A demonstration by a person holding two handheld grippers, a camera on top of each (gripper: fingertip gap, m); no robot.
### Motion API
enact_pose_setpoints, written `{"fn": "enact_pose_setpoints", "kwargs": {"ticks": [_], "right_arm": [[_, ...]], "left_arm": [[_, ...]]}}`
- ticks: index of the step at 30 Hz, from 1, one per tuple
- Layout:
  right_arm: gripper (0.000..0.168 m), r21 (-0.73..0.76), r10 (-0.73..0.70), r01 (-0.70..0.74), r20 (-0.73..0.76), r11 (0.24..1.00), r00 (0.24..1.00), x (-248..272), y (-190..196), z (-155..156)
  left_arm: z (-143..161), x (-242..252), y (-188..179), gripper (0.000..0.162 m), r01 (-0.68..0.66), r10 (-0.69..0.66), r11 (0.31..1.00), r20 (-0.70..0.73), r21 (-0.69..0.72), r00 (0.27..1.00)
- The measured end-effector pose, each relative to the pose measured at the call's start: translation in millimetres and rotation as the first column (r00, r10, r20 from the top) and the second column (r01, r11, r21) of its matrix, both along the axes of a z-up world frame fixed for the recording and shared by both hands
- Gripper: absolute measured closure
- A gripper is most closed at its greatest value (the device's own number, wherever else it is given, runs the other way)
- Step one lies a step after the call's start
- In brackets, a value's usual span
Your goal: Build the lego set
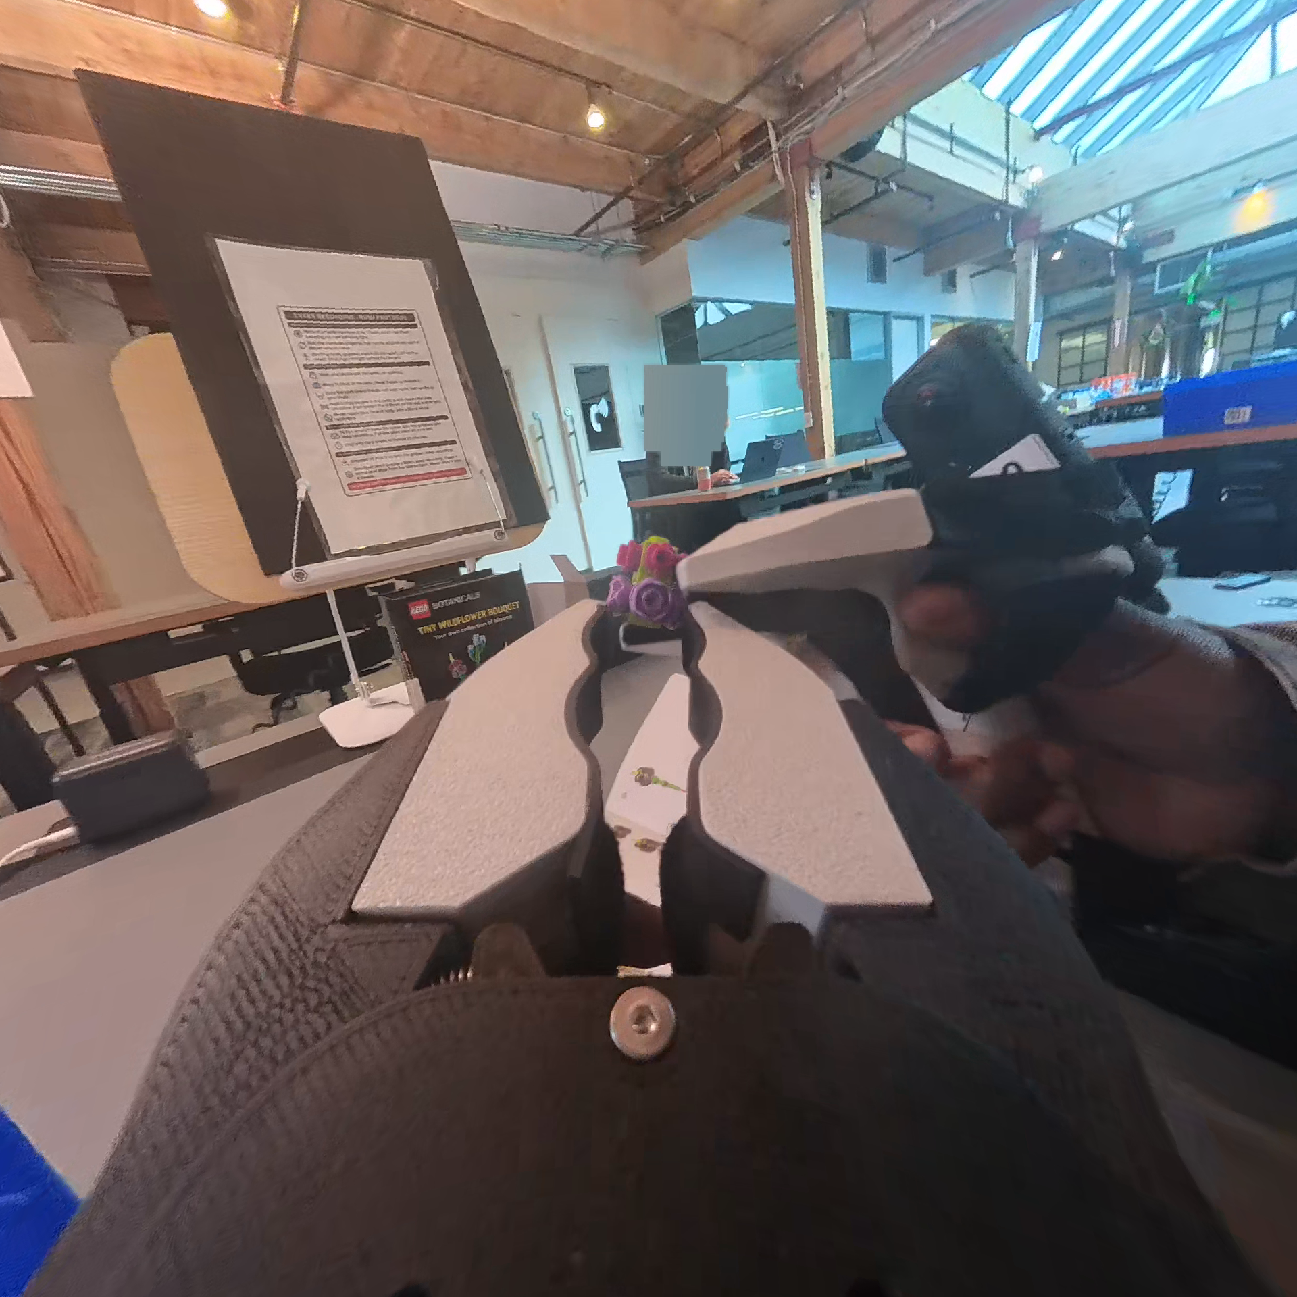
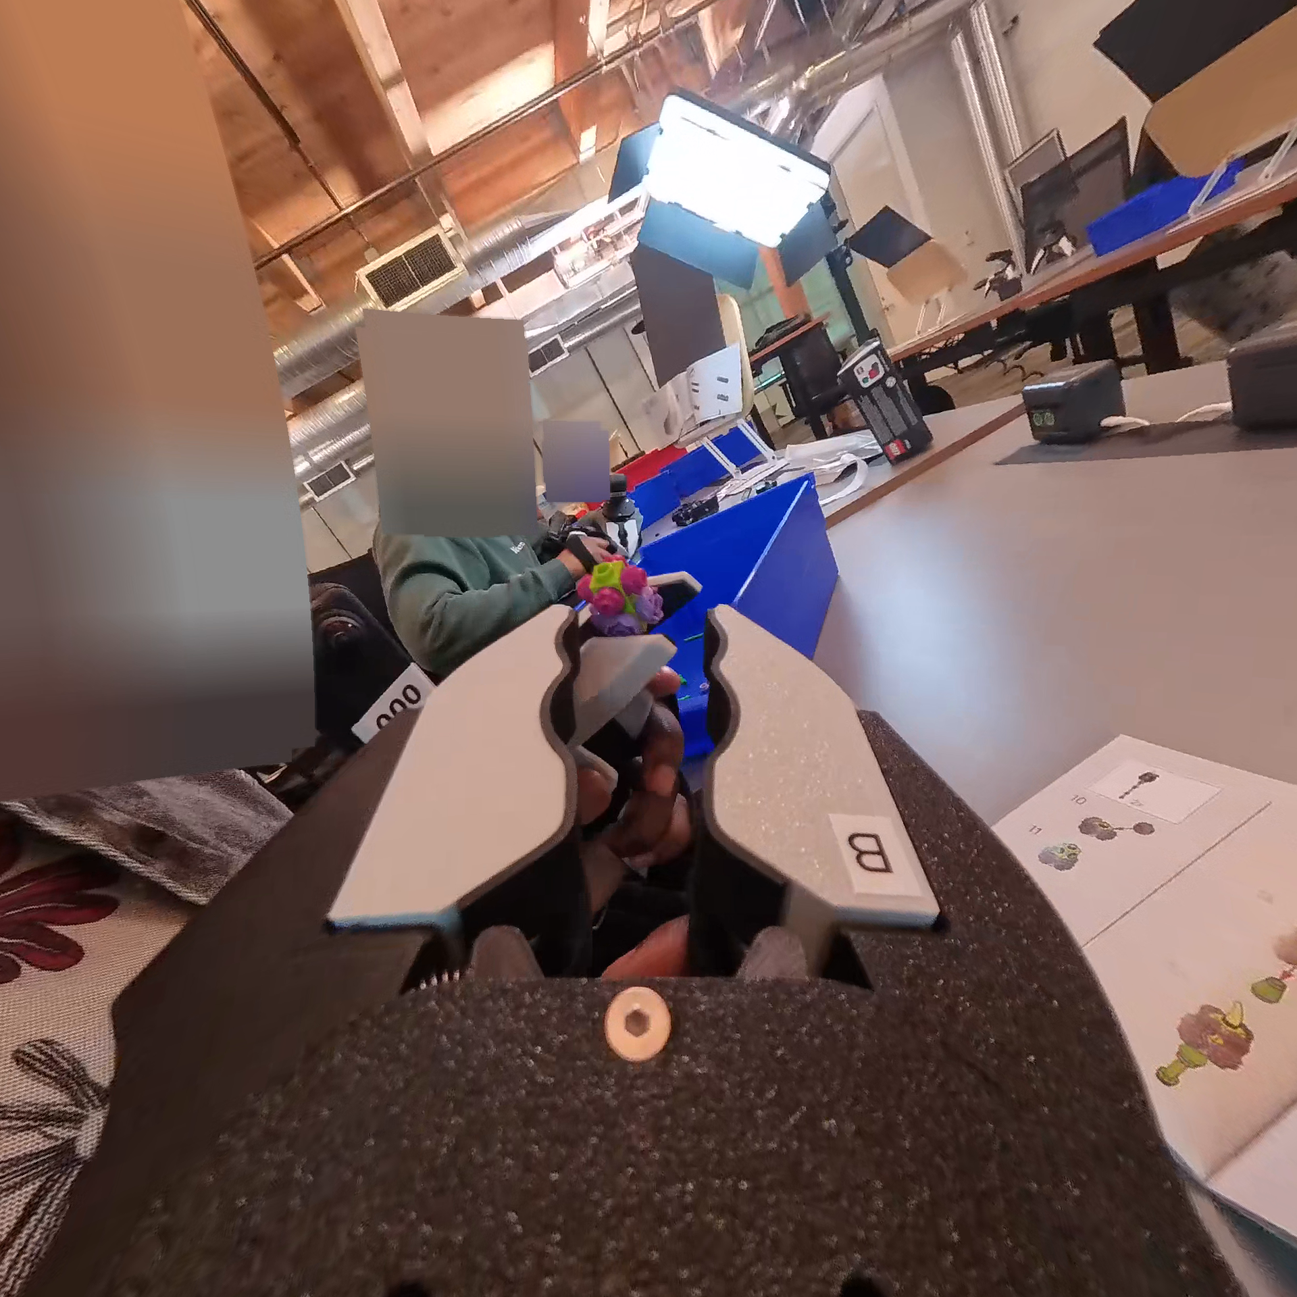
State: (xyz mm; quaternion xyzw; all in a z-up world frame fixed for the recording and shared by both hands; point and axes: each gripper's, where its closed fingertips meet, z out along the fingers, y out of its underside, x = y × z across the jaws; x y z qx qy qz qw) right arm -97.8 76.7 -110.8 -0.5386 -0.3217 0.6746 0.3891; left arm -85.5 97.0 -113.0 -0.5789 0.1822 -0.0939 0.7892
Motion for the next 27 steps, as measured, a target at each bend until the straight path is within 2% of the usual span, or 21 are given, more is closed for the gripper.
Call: {"fn": "enact_pose_setpoints", "kwargs": {"ticks": [3,6,8,11,13,16,18,20,22,23,25,27], "right_arm": [[0.135,0.025,-0.009,0.009,0.016,1.0,1.0,-1,0,-1],[0.148,0.08,-0.071,0.068,0.028,0.994,0.997,1,5,-3],[0.15,0.122,-0.094,0.087,0.045,0.989,0.995,2,7,-5],[0.15,0.17,-0.118,0.107,0.055,0.98,0.991,10,10,-5],[0.15,0.202,-0.142,0.124,0.078,0.972,0.987,17,15,-8],[0.15,0.289,-0.183,0.13,0.166,0.949,0.969,28,23,-25],[0.15,0.346,-0.214,0.133,0.207,0.929,0.955,35,28,-35],[0.15,0.356,-0.206,0.119,0.217,0.927,0.954,38,28,-39],[0.15,0.341,-0.182,0.104,0.207,0.934,0.961,38,26,-39],[0.15,0.34,-0.174,0.096,0.208,0.936,0.962,37,25,-39],[0.15,0.357,-0.185,0.098,0.218,0.929,0.958,37,25,-41],[0.15,0.376,-0.205,0.11,0.223,0.92,0.953,38,26,-42]], "left_arm": [[-6,1,4,0.143,-0.057,0.055,0.998,-0.068,-0.018,0.996],[-10,2,5,0.143,-0.095,0.091,0.995,-0.11,-0.031,0.99],[-13,4,6,0.142,-0.077,0.069,0.994,-0.111,-0.071,0.991],[-13,-2,0,0.124,-0.064,0.046,0.989,-0.132,-0.136,0.99],[-9,-18,-12,0.122,-0.07,0.029,0.98,-0.218,-0.185,0.976],[4,-90,-33,0.123,-0.243,0.091,0.924,-0.447,-0.294,0.89],[6,-144,-50,0.125,-0.335,0.031,0.812,-0.539,-0.477,0.842],[1,-187,-59,0.13,-0.362,-0.06,0.705,-0.56,-0.61,0.826],[-25,-210,-62,0.136,-0.281,-0.223,0.58,-0.481,-0.765,0.848],[-42,-219,-60,0.142,-0.252,-0.256,0.499,-0.419,-0.829,0.871],[-76,-227,-59,0.147,-0.202,-0.292,0.337,-0.306,-0.92,0.906],[-101,-235,-56,0.152,-0.259,-0.264,0.234,-0.318,-0.937,0.91]]}}
